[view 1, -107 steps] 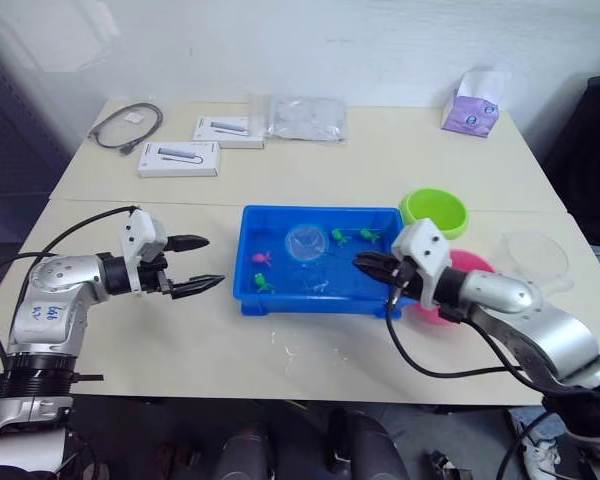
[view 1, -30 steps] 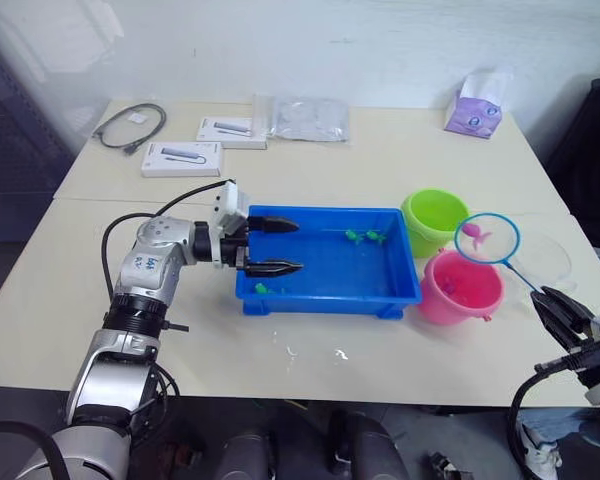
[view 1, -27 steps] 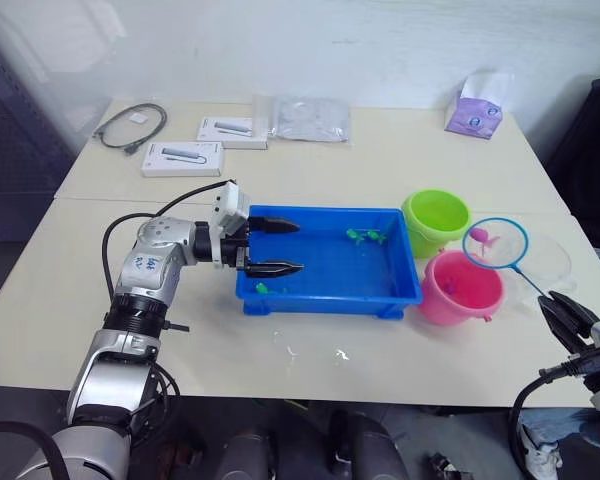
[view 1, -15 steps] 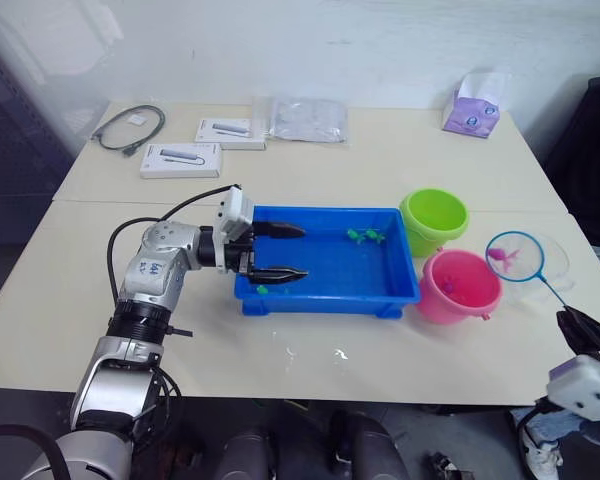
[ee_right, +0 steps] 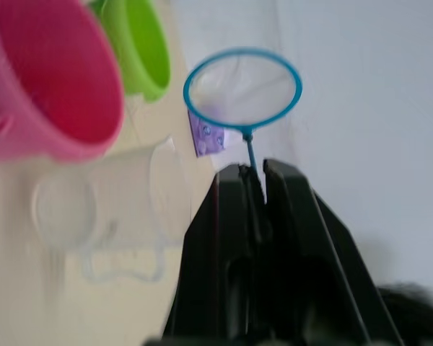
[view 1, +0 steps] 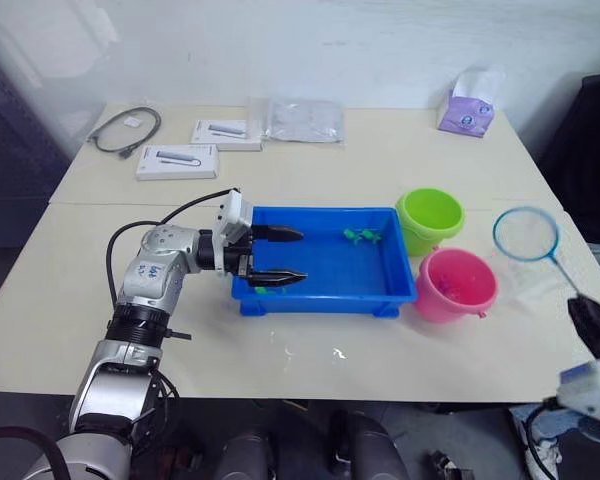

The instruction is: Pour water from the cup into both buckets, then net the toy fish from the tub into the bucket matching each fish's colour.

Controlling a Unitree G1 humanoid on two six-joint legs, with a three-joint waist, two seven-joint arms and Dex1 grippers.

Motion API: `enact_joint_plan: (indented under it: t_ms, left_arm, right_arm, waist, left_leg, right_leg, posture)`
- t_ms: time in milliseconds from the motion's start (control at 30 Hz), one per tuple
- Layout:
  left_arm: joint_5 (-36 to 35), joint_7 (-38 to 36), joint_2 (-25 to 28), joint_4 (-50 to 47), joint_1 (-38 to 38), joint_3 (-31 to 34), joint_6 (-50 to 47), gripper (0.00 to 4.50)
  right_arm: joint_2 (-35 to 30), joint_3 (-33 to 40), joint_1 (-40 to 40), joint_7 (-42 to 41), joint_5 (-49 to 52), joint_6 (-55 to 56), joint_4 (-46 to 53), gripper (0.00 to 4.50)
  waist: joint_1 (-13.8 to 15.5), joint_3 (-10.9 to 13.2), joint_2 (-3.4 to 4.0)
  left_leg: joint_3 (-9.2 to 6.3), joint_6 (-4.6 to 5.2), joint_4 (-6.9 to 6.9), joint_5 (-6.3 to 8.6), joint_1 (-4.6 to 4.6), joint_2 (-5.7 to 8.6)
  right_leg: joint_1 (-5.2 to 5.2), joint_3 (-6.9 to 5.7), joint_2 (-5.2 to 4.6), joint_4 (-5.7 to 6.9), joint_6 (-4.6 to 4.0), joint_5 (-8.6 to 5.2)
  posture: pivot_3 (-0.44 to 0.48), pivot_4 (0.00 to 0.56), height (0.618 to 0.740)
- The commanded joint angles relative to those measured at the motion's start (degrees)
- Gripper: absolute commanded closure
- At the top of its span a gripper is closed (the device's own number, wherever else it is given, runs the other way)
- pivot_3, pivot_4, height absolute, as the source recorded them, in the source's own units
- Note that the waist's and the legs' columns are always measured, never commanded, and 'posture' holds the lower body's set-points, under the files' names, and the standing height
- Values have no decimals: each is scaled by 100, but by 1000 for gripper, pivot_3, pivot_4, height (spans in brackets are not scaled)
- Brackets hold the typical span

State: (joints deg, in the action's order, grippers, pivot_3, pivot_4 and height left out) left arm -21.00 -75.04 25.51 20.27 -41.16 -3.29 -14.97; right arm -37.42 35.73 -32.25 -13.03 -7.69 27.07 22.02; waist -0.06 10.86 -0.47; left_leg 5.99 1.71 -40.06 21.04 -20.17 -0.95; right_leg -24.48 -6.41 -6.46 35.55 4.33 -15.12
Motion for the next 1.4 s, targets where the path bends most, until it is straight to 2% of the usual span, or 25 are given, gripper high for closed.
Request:
enact_joint_plan:
  t_ms: [33, 133, 200, 367, 500, 633, 833, 967, 1200, 1400]
  left_arm:
    - [-68, 37, 122, -165, 27, 142, 41, 52]
    - [-41, 95, 215, -55, 44, 221, 100, 52]
    - [-24, 168, 285, -8, 73, 279, 123, 52]
    - [4, 210, 489, 39, 207, 377, 175, 52]
    - [-25, 271, 568, -65, 330, 412, 181, 52]
    - [-2, 385, 610, -152, 420, 461, 198, 52]
    - [-65, 452, 703, -347, 621, 501, 157, 52]
    - [-90, 521, 747, -557, 786, 542, 101, 52]
    - [-121, 625, 783, -751, 932, 597, 11, 52]
    - [-137, 708, 741, -876, 968, 579, -59, 52]
  right_arm:
    - [-209, -662, 137, -676, 3080, -2251, 1290, 4500]
    - [-548, -1173, 501, -636, 4773, -3752, 2116, 4500]
    - [-739, -1509, 995, -182, 5655, -4598, 2480, 4500]
    - [-1081, -2169, 2148, 1248, 6610, -6542, 2562, 4500]
    - [-688, -2805, 3123, 1769, 6621, -7259, 2094, 4500]
    - [-199, -3118, 3964, 2404, 6386, -7940, 1432, 4500]
    - [208, -3422, 4637, 2324, 6109, -8404, 1133, 4500]
    - [339, -3240, 4752, 2387, 6210, -8783, 1169, 4500]
    - [380, -2568, 4773, 2899, 7270, -9892, 1423, 4500]
    - [283, -2407, 5160, 3441, 7124, -10756, 1230, 4500]
  waist:
    - [-4, 0, 0]
    - [15, 0, 0]
    - [-2, 0, 0]
    - [40, -2, -8]
    - [89, -1, -9]
    - [129, -1, -9]
    - [118, -1, -9]
    - [124, -1, -9]
    - [120, -1, -9]
    - [85, -1, -9]
  left_leg:
    - [-1, 0, 0, 0, 0, -1]
    - [-14, 0, -1, 0, -2, -3]
    - [-16, 2, -3, 1, -4, -2]
    - [-25, 3, -3, 2, -12, 1]
    - [-29, 3, -3, 2, -23, 4]
    - [-29, 4, -4, 1, -26, 7]
    - [-29, 5, 2, 1, -33, 3]
    - [-30, 9, 0, 3, -44, 7]
    - [-36, 13, -1, 5, -48, 6]
    - [-36, 13, -1, 5, -48, 5]
  right_leg:
    - [0, -1, 0, 2, -1, -1]
    - [-1, -13, -7, 7, -9, -4]
    - [0, -16, -10, 6, -10, -4]
    - [-2, -27, -19, 1, -11, -4]
    - [-8, -38, -19, -5, -10, -3]
    - [-7, -44, -19, -3, -7, -1]
    - [-10, -50, -13, 2, -5, 0]
    - [-13, -58, -11, -2, -1, 2]
    - [-12, -64, -17, -6, 1, 3]
    - [-12, -63, -18, -5, 1, 3]
  posture:
    - [0, 150, 740]
    - [0, 150, 740]
    - [0, 150, 740]
    - [0, 150, 740]
    - [0, 150, 740]
    - [0, 150, 740]
    - [0, 150, 740]
    - [0, 150, 740]
    - [0, 150, 740]
    - [0, 150, 740]
